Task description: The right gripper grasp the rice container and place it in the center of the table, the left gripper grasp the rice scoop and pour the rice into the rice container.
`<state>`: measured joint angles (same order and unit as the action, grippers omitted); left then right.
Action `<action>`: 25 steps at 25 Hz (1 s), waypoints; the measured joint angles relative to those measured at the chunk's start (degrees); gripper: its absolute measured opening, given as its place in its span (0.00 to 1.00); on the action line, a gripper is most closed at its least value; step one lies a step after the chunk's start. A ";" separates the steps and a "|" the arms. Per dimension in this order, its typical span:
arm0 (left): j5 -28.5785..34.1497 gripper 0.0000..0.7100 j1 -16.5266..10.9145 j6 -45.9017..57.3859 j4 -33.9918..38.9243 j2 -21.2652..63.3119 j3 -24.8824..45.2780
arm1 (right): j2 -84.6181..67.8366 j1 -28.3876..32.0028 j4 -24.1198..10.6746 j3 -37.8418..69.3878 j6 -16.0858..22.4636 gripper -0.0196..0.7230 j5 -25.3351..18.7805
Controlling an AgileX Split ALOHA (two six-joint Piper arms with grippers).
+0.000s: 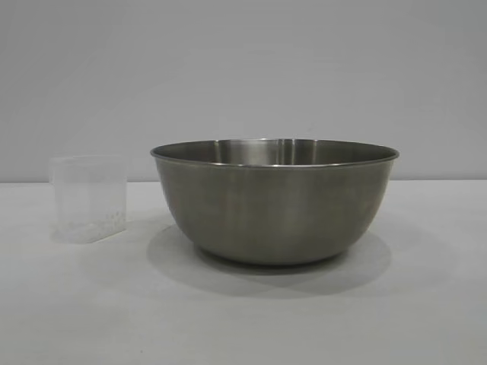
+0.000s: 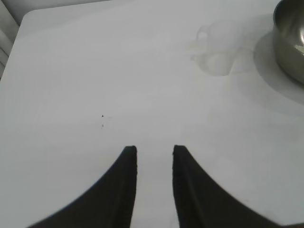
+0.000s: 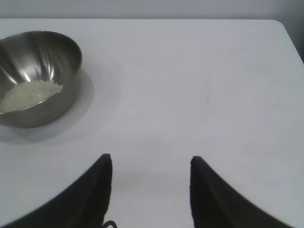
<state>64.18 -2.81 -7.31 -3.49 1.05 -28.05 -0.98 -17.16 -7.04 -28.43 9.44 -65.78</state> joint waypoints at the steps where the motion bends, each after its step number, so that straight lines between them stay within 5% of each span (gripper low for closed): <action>1: 0.00 0.21 0.00 0.00 0.00 0.00 0.00 | 0.00 0.00 0.00 0.00 0.00 0.51 0.00; 7: 0.00 0.21 0.00 0.00 0.00 0.00 0.00 | 0.00 1.10 0.00 0.00 0.00 0.51 0.00; 15: 0.00 0.21 -2.56 0.10 0.00 0.00 0.00 | 0.00 13.97 0.00 0.00 0.00 0.51 0.00; 25: 0.00 0.21 -2.81 0.10 0.00 0.00 0.00 | 0.00 14.39 0.00 0.00 0.10 0.51 0.00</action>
<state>64.18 -5.62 -7.21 -3.49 1.05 -28.05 -0.98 -2.77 -7.04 -28.43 9.54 -65.78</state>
